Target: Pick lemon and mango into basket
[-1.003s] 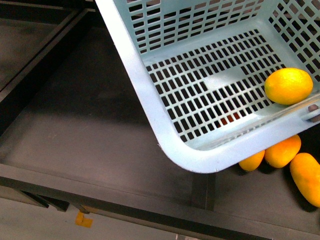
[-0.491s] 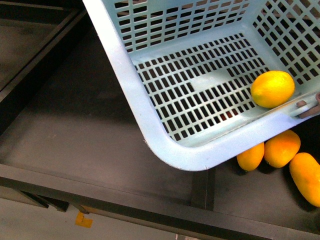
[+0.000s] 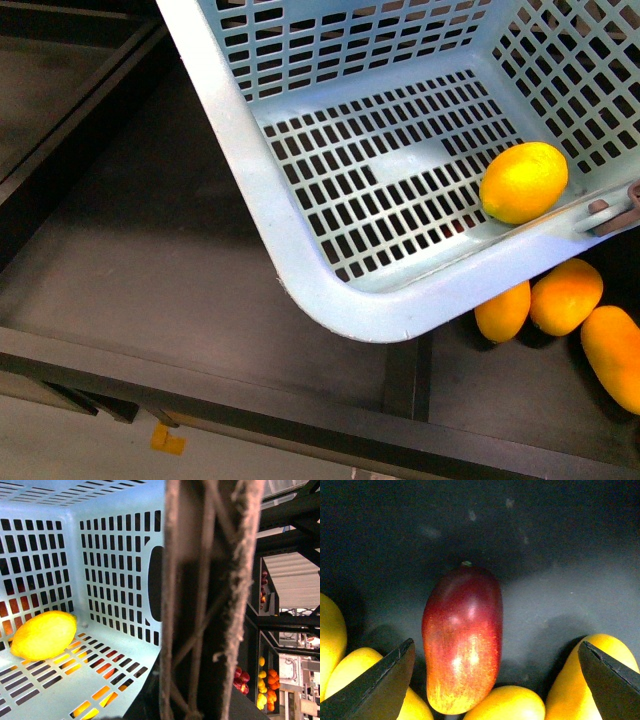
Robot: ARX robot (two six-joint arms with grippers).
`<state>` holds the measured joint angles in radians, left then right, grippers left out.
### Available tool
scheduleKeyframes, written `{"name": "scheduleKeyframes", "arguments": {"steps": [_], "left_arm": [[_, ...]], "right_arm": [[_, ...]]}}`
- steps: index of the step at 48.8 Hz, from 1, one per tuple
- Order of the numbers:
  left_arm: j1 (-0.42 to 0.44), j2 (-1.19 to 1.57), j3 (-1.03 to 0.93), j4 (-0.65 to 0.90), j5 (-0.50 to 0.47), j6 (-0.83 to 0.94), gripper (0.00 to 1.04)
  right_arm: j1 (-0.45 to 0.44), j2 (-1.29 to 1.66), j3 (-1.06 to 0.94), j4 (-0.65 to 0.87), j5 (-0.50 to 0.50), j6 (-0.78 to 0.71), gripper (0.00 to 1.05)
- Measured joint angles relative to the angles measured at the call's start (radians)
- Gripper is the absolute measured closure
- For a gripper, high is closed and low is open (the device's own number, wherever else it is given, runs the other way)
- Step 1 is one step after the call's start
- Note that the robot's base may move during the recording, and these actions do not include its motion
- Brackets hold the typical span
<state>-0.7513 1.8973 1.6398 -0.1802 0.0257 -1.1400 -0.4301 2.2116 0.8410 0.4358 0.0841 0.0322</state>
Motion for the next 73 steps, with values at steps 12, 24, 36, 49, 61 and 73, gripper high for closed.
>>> {"name": "scheduleKeyframes", "arguments": {"steps": [12,24,36,49,61,73], "left_arm": [[0.000,0.000,0.000,0.000,0.005,0.001,1.00],[0.000,0.000,0.000,0.000,0.003,0.001,1.00],[0.000,0.000,0.000,0.000,0.004,0.001,1.00],[0.000,0.000,0.000,0.000,0.003,0.001,1.00],[0.000,0.000,0.000,0.000,0.003,0.001,1.00],[0.000,0.000,0.000,0.000,0.004,0.001,1.00]], "right_arm": [[0.029,0.134,0.060,0.003,0.026,0.028,0.09],[0.034,0.215,0.122,0.000,0.021,0.082,0.09],[0.031,0.278,0.190,-0.028,0.021,0.131,0.09],[0.009,0.292,0.216,-0.032,0.043,0.156,0.38],[-0.079,0.189,0.140,-0.011,-0.012,0.155,0.40],[-0.175,-0.105,0.024,0.005,-0.127,0.141,0.40]]}}
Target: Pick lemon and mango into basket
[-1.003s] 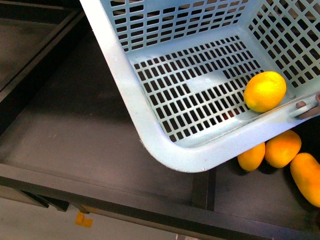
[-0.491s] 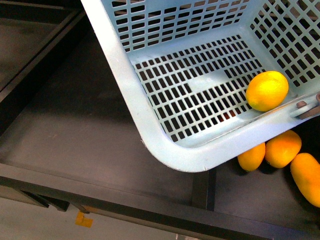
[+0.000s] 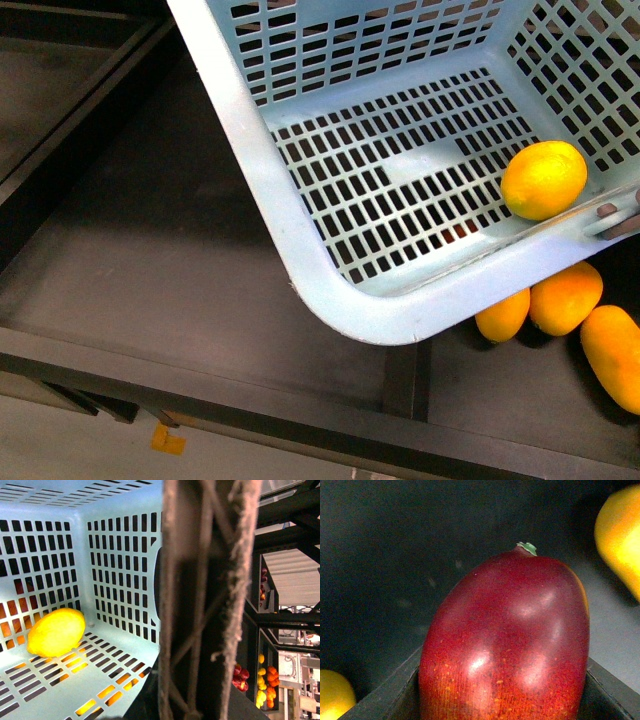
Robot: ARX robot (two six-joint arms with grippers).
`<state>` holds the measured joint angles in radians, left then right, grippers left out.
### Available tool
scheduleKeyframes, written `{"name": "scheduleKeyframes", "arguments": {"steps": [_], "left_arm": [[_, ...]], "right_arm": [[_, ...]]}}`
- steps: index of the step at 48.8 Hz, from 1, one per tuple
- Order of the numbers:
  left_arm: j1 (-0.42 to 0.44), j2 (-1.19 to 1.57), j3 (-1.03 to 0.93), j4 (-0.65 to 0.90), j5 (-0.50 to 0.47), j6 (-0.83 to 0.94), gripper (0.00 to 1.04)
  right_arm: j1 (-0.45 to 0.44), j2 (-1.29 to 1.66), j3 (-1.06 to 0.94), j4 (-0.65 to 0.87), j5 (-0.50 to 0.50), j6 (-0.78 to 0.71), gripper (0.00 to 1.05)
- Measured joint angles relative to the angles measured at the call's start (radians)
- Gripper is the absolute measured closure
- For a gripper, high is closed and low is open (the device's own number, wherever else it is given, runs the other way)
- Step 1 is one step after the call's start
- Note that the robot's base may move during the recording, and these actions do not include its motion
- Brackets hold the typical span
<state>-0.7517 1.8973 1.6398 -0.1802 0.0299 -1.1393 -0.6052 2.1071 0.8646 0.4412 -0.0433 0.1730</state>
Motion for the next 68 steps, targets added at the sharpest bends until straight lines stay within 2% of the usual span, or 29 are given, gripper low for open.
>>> {"name": "scheduleKeyframes", "arguments": {"steps": [12,22,27,32,38,44,50,52,57,61,68], "left_arm": [[0.000,0.000,0.000,0.000,-0.001,0.000,1.00],[0.000,0.000,0.000,0.000,0.000,0.000,1.00],[0.000,0.000,0.000,0.000,-0.001,0.000,1.00],[0.000,0.000,0.000,0.000,0.000,0.000,1.00],[0.000,0.000,0.000,0.000,-0.001,0.000,1.00],[0.000,0.000,0.000,0.000,0.000,0.000,1.00],[0.000,0.000,0.000,0.000,-0.003,0.001,1.00],[0.001,0.000,0.000,-0.002,-0.005,-0.002,1.00],[0.003,0.001,0.000,-0.002,-0.005,0.001,1.00],[0.002,0.001,0.000,-0.002,-0.003,0.001,1.00],[0.000,0.003,0.000,-0.002,0.007,-0.004,1.00]], "right_arm": [[-0.039,-0.357,-0.117,-0.067,-0.125,0.043,0.40],[0.016,-0.631,-0.186,-0.096,-0.145,0.105,0.40],[0.125,-0.774,-0.212,-0.094,-0.114,0.153,0.40],[0.281,-0.806,-0.204,-0.039,-0.003,0.177,0.40],[0.478,-0.715,-0.118,0.005,0.124,0.185,0.40],[0.636,-0.612,-0.011,0.015,0.175,0.190,0.40],[0.748,-0.550,0.049,0.015,0.243,0.188,0.40],[0.764,-0.546,0.051,0.014,0.267,0.192,0.40],[0.773,-0.550,0.043,0.014,0.299,0.203,0.19],[0.755,-0.576,0.019,0.004,0.318,0.206,0.07],[0.681,-0.681,-0.054,-0.067,0.372,0.179,0.09]]}}
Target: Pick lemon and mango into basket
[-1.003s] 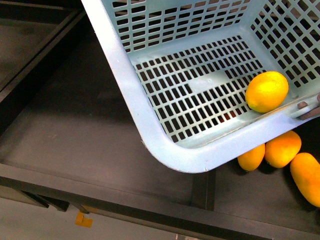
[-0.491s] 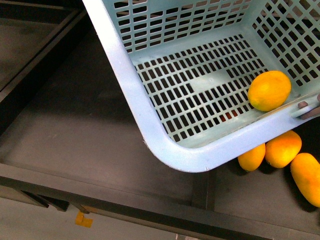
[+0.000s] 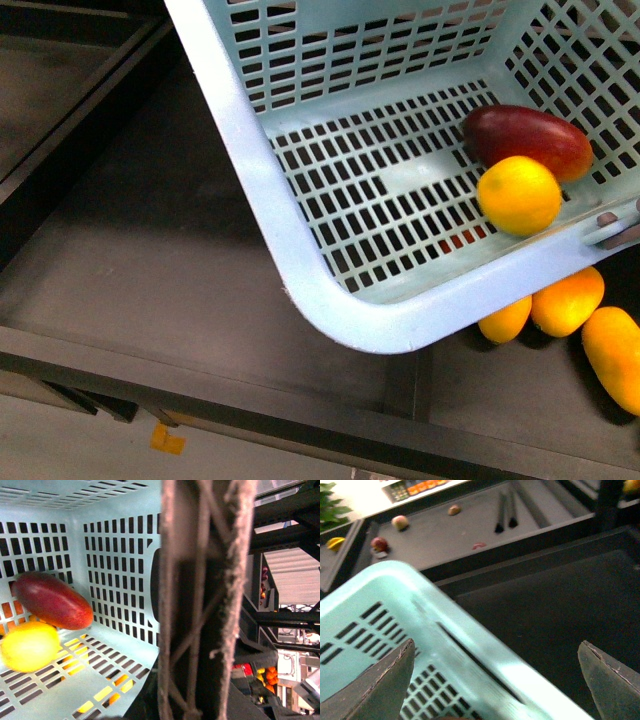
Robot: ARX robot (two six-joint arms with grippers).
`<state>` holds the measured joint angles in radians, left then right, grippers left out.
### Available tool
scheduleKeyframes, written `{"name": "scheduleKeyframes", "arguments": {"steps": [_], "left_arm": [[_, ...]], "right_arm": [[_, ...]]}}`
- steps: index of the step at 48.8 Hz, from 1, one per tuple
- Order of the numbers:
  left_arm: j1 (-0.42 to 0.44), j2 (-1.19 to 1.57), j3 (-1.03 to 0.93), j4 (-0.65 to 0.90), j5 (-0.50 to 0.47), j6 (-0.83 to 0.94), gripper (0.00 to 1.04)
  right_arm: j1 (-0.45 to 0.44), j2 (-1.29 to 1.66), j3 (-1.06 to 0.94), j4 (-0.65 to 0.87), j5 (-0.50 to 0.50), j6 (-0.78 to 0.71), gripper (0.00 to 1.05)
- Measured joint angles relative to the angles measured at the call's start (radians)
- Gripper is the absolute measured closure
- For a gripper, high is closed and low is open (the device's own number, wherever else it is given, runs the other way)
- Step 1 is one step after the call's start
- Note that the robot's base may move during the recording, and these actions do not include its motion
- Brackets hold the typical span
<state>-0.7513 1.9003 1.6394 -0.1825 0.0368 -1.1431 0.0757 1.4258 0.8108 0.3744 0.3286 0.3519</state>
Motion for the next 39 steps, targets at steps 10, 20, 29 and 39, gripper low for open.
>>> {"name": "scheduleKeyframes", "arguments": {"steps": [10,20,29,39], "left_arm": [[0.001,0.000,0.000,0.000,-0.010,0.005,1.00],[-0.003,0.000,0.000,0.000,0.000,0.001,1.00],[0.000,0.000,0.000,0.000,-0.011,0.003,1.00],[0.000,0.000,0.000,0.000,-0.008,0.001,1.00]], "right_arm": [[-0.175,-0.244,-0.201,0.180,-0.280,-0.214,0.26],[-0.151,-0.326,-0.386,0.293,-0.404,-0.320,0.56],[-0.090,-0.447,-0.536,0.320,-0.335,-0.342,0.94],[-0.079,-0.580,-0.649,0.303,-0.332,-0.347,1.03]]}}
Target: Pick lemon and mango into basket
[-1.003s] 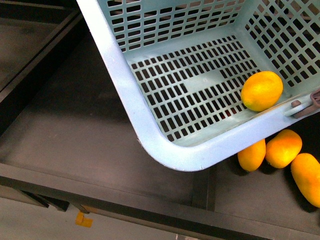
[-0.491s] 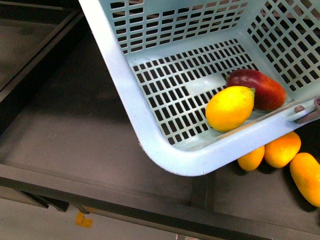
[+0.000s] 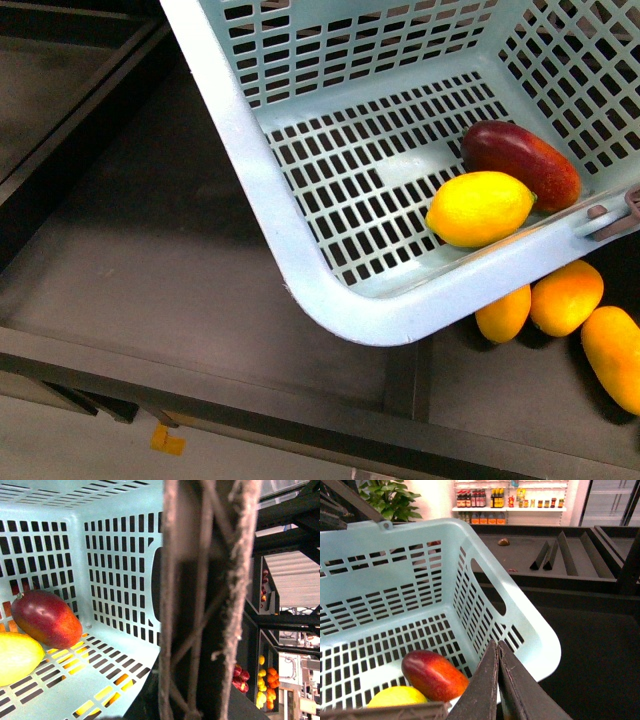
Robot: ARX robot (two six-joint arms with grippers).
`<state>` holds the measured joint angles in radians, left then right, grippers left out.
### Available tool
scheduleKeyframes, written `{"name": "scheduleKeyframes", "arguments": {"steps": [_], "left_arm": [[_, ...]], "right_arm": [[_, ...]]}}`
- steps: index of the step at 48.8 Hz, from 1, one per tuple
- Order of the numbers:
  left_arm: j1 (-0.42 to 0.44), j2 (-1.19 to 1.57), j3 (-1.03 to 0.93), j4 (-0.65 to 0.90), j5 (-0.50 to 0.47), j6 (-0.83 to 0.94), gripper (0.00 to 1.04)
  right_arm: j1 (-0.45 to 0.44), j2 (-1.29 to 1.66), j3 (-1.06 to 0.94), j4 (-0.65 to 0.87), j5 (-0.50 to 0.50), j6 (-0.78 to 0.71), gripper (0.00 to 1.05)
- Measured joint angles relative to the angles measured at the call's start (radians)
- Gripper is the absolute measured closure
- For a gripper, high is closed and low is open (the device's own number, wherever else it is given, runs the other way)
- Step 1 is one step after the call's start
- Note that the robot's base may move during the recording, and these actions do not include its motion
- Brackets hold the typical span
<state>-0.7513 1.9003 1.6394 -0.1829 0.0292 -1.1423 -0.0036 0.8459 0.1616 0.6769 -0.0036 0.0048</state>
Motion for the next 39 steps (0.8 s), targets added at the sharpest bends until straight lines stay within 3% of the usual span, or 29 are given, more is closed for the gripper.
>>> {"name": "scheduleKeyframes", "arguments": {"steps": [39], "left_arm": [[0.000,0.000,0.000,0.000,0.000,0.001,1.00]], "right_arm": [[0.002,-0.451,-0.144,-0.285,0.004,-0.001,1.03]]}}
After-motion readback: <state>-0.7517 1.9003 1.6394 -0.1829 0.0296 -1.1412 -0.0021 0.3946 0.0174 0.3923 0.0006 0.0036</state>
